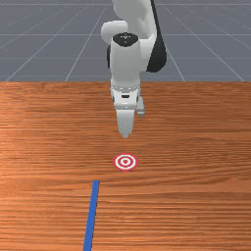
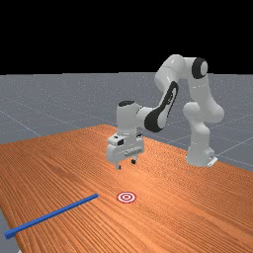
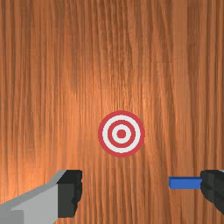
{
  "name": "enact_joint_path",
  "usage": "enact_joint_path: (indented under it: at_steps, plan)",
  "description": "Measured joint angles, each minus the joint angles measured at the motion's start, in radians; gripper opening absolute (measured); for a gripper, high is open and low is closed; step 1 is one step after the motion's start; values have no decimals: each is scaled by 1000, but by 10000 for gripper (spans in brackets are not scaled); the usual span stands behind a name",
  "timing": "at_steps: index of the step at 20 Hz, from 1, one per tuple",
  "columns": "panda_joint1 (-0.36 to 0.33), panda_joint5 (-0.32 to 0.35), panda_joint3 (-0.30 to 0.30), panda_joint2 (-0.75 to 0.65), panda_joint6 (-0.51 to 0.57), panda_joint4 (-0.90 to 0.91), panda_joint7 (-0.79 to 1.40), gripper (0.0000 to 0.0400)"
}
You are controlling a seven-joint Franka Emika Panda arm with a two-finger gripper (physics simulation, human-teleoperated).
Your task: Pull the pivot to the target area
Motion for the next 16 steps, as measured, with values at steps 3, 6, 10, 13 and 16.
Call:
enact_joint_path:
  at_steps: [3,6,10,13,16]
  plan:
    - [0,0,0,-129,-316,143,0,90]
    - [2,2,-2,-178,-583,401,28,177]
    - [0,1,0,-183,-618,442,1,370]
    - [16,-74,-4,-173,-635,468,38,393]
    - [7,-20,-1,-110,-718,567,13,399]
